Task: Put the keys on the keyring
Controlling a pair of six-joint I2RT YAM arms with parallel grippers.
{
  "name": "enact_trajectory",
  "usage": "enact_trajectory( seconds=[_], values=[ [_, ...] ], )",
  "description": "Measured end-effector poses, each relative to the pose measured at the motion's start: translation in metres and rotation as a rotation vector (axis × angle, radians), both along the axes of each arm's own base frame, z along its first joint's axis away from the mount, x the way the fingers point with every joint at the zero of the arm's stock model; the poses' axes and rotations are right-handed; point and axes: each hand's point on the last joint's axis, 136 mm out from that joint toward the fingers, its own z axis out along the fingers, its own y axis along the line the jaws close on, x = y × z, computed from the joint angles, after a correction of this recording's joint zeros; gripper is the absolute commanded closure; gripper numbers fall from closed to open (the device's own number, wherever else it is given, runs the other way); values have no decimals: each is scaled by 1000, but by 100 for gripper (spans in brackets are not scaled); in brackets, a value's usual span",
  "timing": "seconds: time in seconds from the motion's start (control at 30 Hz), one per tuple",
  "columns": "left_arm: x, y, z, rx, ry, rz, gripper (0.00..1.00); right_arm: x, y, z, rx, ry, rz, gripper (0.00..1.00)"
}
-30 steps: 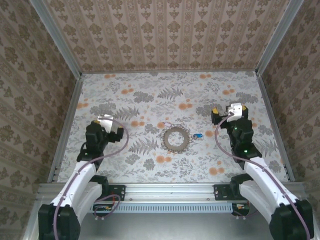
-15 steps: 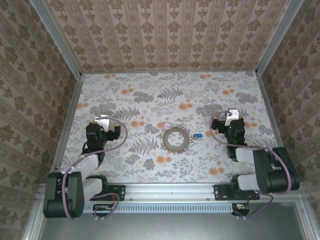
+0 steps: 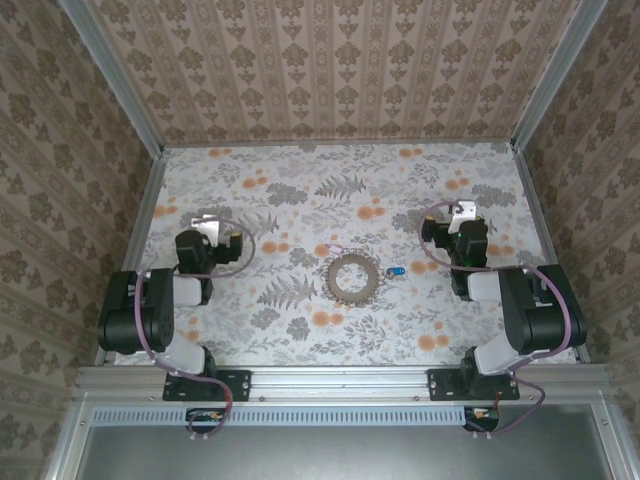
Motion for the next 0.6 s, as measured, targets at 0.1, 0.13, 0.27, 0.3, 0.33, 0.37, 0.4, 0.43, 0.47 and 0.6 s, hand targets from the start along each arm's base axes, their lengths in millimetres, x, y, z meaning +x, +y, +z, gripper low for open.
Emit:
enact_trajectory(
  seconds=[0.1, 0.13, 0.27, 0.3, 0.33, 0.37, 0.4, 0.43, 0.47, 0.6],
  values=[
    [5, 0, 7, -4, -20, 1, 0, -2, 1, -5, -3, 22, 6, 1],
    [6, 0, 8, -7, -22, 2, 0, -2, 1, -6, -4, 26, 7, 1],
    [6, 0, 8, -7, -22, 3, 0, -3, 1, -8, -7, 35, 8, 0],
    [6, 0, 8, -8, -22, 3, 0, -3, 1, -8, -10, 37, 9, 0],
    [6, 0, 8, -8, -22, 3, 0, -3, 1, -9, -10, 39, 9, 0],
    [6, 0, 8, -10, -22, 4, 0, -3, 1, -9, -10, 39, 9, 0],
    [6, 0, 8, -11, -22, 5, 0, -3, 1, -9, -10, 39, 9, 0],
    [6, 0, 8, -12, -21, 5, 0, -3, 1, -9, -10, 39, 9, 0],
    [6, 0, 8, -13, -21, 6, 0, -3, 1, -9, -10, 40, 9, 0],
    [6, 0, 8, -14, -21, 6, 0, -3, 1, -9, -10, 41, 9, 0]
  ],
)
